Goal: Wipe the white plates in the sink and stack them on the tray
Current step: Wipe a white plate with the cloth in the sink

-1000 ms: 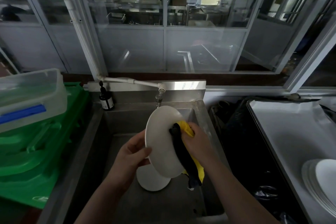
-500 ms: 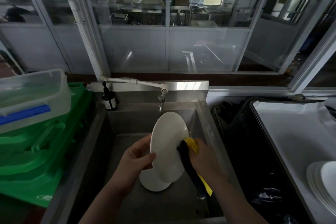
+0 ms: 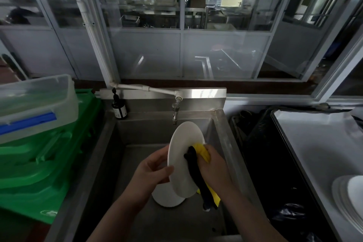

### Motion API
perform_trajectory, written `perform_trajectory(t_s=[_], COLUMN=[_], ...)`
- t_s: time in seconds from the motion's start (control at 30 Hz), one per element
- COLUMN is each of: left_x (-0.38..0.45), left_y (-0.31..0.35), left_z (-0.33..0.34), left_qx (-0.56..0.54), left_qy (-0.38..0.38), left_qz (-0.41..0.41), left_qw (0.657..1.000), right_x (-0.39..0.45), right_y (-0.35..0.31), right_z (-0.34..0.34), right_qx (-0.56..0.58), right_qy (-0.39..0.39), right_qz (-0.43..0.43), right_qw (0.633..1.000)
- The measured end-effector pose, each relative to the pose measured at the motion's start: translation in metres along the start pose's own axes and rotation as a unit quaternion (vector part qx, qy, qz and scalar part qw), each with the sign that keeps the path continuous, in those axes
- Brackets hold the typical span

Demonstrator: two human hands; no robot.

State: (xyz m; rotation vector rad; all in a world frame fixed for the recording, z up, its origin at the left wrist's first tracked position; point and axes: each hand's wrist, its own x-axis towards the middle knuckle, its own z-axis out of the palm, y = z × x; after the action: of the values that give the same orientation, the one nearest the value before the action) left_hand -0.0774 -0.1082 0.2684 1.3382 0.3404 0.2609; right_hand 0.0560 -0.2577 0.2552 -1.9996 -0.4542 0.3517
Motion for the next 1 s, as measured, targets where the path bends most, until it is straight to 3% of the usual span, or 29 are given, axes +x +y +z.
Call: perform_trajectory(t_s=[0.13, 0.3, 0.5, 0.67, 1.0], left_x=[-0.002, -0.003, -0.003, -0.007, -0.008], left_y=[0.003, 0.002, 0.003, -0.001, 0.000], left_z=[0.001, -0.002, -0.006, -0.011, -0.011], left_qx=[-0.004, -0.009, 0.023, 0.032, -0.004], left_qy=[-0.004, -0.018, -0.033, -0.032, -0.037], left_qz=[0.000, -0.001, -0.009, -0.008, -0.007], left_qw=[1.000, 1.000, 0.999, 0.999, 0.999], right_x=[-0.005, -0.003, -0.011, -0.025, -0.015], right_y=[-0.019, -0.019, -0.033, -0.044, -0.026], right_z=[0.002, 0.007, 0.014, 0.013, 0.011], right_qx=[0.041, -0.001, 0.013, 0.078, -0.007], right_qy=[0.004, 0.000, -0.023, -0.088, -0.096], right_qz=[-0.054, -0.101, -0.114, -0.126, -0.147], right_qw=[0.998, 0.995, 0.993, 0.985, 0.984])
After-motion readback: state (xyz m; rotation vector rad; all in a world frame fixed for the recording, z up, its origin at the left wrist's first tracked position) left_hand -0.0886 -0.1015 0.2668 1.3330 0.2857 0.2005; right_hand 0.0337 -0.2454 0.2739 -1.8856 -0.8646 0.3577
